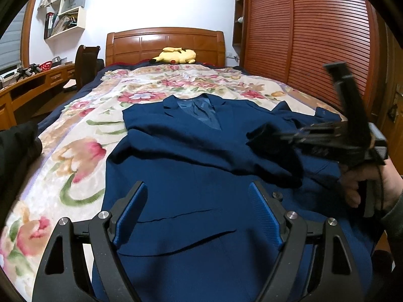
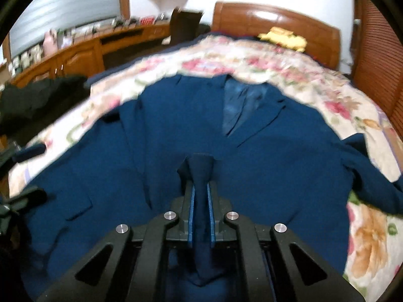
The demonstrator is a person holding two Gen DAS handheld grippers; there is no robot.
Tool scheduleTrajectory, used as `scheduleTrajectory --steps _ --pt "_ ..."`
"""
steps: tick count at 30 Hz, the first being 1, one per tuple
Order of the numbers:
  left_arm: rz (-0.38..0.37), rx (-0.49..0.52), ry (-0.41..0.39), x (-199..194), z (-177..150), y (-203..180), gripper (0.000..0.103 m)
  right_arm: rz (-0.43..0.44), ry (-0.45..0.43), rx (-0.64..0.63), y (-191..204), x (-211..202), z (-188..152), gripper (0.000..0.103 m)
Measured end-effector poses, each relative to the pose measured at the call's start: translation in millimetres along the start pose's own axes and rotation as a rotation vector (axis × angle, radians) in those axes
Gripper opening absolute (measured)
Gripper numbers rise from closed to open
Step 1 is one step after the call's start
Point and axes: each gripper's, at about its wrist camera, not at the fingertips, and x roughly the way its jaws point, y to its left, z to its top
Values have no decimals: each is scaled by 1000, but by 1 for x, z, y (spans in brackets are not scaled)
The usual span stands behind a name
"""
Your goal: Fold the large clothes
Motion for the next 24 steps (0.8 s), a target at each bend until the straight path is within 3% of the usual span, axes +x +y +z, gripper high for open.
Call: scheduleTrajectory --steps 5,8,18,22,24 --pt "-10 -3 -8 -3 1 0 83 -86 -113 62 -18 -44 -15 8" --pt "-18 -3 -16 -4 2 -1 83 -142 -137 92 -28 -63 -33 8" --pt "-56 -5 -46 -10 5 -9 83 -159 -51 234 -43 -88 -85 9" --pt "-69 -3 -57 -13 5 -12 83 -217 -48 198 -37 -105 -90 15" --pt "-73 0 -64 -15 5 -13 83 -239 -50 179 -23 -111 -87 33"
